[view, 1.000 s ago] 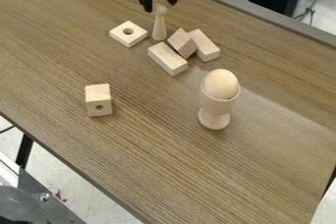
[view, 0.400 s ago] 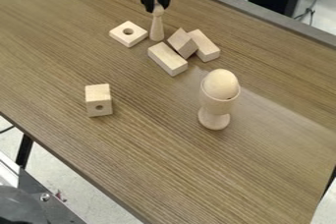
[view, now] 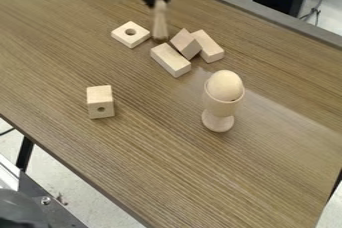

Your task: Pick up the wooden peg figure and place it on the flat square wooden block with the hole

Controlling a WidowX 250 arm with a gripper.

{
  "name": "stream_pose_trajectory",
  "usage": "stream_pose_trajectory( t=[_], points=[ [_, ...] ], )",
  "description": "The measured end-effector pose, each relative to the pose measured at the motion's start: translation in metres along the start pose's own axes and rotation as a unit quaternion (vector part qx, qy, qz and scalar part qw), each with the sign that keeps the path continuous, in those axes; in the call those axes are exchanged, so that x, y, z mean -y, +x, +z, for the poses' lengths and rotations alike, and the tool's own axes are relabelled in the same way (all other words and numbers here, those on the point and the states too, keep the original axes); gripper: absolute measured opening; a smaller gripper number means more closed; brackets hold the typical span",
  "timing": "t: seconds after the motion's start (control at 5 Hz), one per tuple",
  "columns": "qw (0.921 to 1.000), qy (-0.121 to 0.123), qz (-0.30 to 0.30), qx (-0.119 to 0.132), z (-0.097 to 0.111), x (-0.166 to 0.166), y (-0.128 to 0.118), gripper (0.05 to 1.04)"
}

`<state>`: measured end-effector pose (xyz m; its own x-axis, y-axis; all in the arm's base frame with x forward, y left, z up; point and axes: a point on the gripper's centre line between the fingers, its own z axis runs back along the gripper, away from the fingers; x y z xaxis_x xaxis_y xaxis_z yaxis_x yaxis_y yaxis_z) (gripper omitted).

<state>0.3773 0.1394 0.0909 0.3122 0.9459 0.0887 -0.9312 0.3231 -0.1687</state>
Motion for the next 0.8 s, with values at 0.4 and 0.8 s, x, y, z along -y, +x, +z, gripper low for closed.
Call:
stream_pose_trajectory(
  t=[0.4,0.8],
  points=[
    [0.9969,-0.029,0.071,-0.017,0.021,-0.022,0.028,0.284],
    [0.998,-0.03,0.055,-0.004,0.027,-0.036,0.022,0.284]
  ],
)
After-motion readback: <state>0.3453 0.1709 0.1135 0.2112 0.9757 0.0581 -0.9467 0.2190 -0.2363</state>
